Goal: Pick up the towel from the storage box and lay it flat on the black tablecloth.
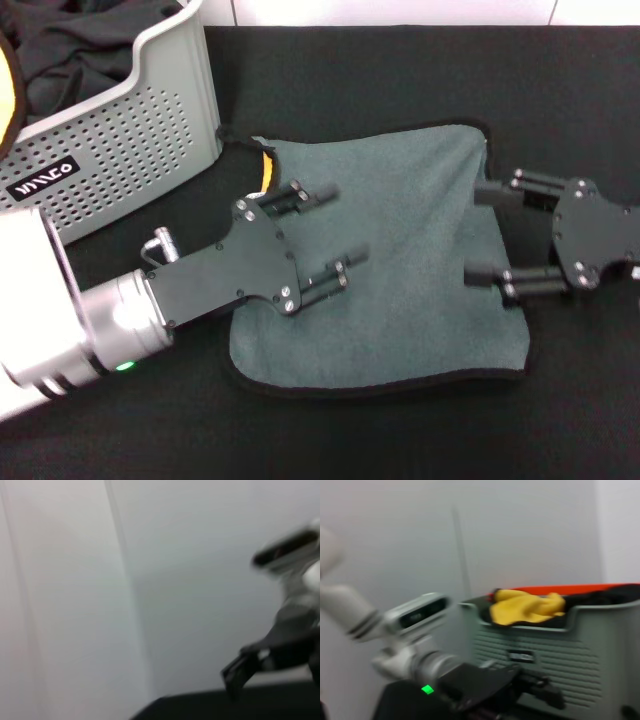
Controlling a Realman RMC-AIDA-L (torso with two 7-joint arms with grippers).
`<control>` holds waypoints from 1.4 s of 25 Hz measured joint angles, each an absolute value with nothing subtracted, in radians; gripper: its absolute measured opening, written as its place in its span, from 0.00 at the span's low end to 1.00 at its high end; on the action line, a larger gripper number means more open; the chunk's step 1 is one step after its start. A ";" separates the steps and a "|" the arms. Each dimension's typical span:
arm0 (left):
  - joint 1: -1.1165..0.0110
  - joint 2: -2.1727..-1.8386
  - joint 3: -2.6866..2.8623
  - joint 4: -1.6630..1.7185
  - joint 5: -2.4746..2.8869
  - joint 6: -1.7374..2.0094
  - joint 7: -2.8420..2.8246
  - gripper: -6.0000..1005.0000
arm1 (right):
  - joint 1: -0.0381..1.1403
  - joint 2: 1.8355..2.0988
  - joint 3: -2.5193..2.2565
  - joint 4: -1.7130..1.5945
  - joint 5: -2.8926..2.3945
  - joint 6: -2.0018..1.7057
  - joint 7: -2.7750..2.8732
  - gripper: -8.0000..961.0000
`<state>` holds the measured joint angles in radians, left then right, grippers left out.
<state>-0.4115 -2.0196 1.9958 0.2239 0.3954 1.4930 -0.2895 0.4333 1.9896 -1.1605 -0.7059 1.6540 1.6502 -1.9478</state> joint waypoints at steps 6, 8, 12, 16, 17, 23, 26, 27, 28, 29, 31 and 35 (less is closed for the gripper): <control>-0.481 -1.935 1.991 0.239 0.532 1.659 -0.601 0.59 | 0.370 1.992 -1.166 -0.852 1.628 1.736 -1.922 0.92; -0.497 -1.918 1.990 0.239 0.552 1.694 -0.656 0.59 | 0.351 1.997 -1.178 -0.893 1.623 1.742 -1.923 0.92; -0.513 -1.902 1.990 0.238 0.572 1.729 -0.703 0.59 | 0.341 1.998 -1.203 -0.921 1.622 1.749 -1.923 0.92; -0.517 -1.905 1.989 0.240 0.582 1.734 -0.701 0.59 | 0.341 2.000 -1.198 -0.911 1.635 1.745 -1.954 0.92; -0.518 -1.906 1.989 0.239 0.582 1.735 -0.704 0.59 | 0.342 2.001 -1.198 -0.908 1.638 1.742 -1.963 0.92; -0.513 -1.912 1.986 0.233 0.582 1.736 -0.702 0.59 | 0.349 2.002 -1.196 -0.896 1.646 1.735 -2.009 0.92; -0.510 -1.915 1.985 0.232 0.581 1.735 -0.701 0.59 | 0.351 2.002 -1.198 -0.886 1.649 1.731 -2.023 0.92; -0.510 -1.915 1.985 0.232 0.579 1.735 -0.701 0.59 | 0.352 2.002 -1.198 -0.883 1.651 1.731 -2.024 0.92; -0.509 -1.916 1.985 0.231 0.579 1.735 -0.701 0.59 | 0.352 2.002 -1.199 -0.882 1.651 1.731 -2.024 0.92; -0.510 -1.916 1.985 0.231 0.580 1.735 -0.702 0.59 | 0.353 2.002 -1.199 -0.880 1.651 1.731 -2.024 0.92; -0.511 -1.916 1.985 0.231 0.581 1.735 -0.704 0.59 | 0.353 2.002 -1.200 -0.878 1.651 1.730 -2.024 0.92; -0.512 -1.918 1.986 0.230 0.582 1.734 -0.704 0.59 | 0.354 2.005 -1.199 -0.865 1.651 1.730 -2.024 0.92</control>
<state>-0.5123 -1.9175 1.9857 0.2302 0.5823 1.7341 -0.7035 0.3536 2.0046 -1.1989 -0.8647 1.6515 1.7302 -2.0240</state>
